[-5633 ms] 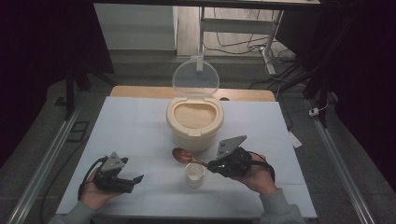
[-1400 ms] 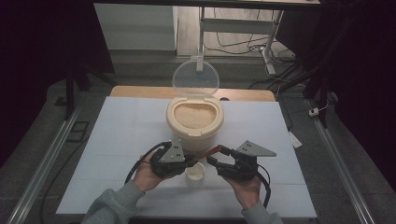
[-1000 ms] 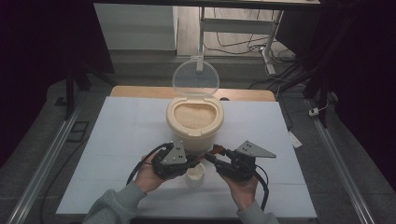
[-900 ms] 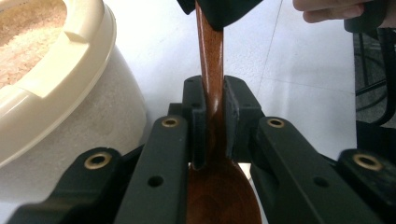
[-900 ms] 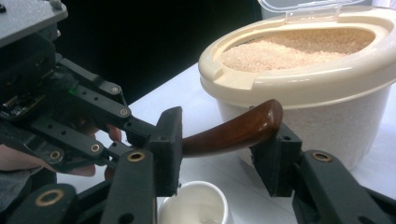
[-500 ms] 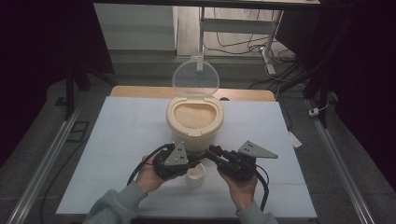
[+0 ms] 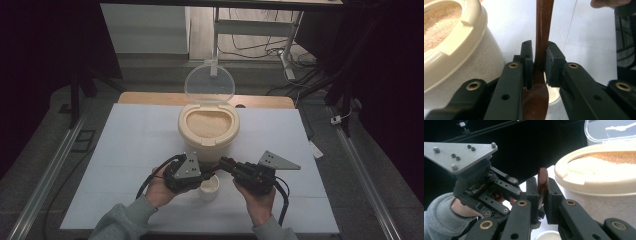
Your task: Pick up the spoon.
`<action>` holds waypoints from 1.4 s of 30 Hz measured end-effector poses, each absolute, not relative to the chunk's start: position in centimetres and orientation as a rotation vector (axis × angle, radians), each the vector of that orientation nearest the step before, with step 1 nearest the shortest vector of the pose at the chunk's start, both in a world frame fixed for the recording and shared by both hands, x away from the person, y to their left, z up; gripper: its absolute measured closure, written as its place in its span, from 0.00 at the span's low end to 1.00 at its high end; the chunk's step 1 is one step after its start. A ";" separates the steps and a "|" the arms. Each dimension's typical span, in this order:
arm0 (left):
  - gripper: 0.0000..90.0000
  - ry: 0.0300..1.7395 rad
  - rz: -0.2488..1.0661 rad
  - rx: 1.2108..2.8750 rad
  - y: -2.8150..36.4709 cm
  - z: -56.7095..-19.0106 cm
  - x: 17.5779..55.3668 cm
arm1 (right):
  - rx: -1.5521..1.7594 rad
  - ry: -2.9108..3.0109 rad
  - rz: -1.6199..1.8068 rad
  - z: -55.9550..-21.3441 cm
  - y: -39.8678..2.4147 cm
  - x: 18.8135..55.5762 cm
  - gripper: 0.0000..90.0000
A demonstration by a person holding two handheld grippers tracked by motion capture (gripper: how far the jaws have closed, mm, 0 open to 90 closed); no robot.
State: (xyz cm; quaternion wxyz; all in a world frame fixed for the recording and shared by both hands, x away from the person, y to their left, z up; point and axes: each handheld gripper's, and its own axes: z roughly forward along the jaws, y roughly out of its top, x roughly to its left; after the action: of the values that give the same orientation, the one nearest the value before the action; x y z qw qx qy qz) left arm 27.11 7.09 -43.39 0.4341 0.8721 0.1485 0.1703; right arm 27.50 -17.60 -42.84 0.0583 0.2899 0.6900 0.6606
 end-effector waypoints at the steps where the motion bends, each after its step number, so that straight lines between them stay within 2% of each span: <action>1: 0.75 0.384 0.426 2.165 7.2 -43.3 27.1 | 0.877 2.081 1.999 -42.8 -17.7 27.5 0.92; 6: 0.49 0.458 0.428 2.123 8.7 -43.2 26.7 | 0.881 2.039 2.021 -42.4 -18.7 27.7 0.92; 11: 0.35 0.566 0.409 2.095 11.3 -43.8 26.2 | 0.885 2.010 2.029 -42.0 -19.8 27.9 0.92; 20: 0.27 0.768 0.387 2.014 17.6 -45.6 25.3 | 0.861 1.951 2.062 -40.8 -21.0 27.8 0.93; 27: 0.26 0.866 0.374 1.998 21.1 -47.5 24.6 | 0.855 1.915 2.072 -40.1 -22.0 27.9 0.93; 33: 0.26 0.915 0.371 2.010 22.4 -48.9 24.6 | 0.863 1.881 2.080 -39.7 -22.8 28.1 0.93; 42: 0.25 0.931 0.381 2.040 22.2 -49.6 25.0 | 0.859 1.841 2.099 -39.2 -23.6 28.1 0.93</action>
State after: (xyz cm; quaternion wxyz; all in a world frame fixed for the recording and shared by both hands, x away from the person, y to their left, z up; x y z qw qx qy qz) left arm 24.98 22.24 -49.59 0.4199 0.8140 0.3715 0.1521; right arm 28.10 -23.59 -39.17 0.1101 0.2922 0.6265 0.7141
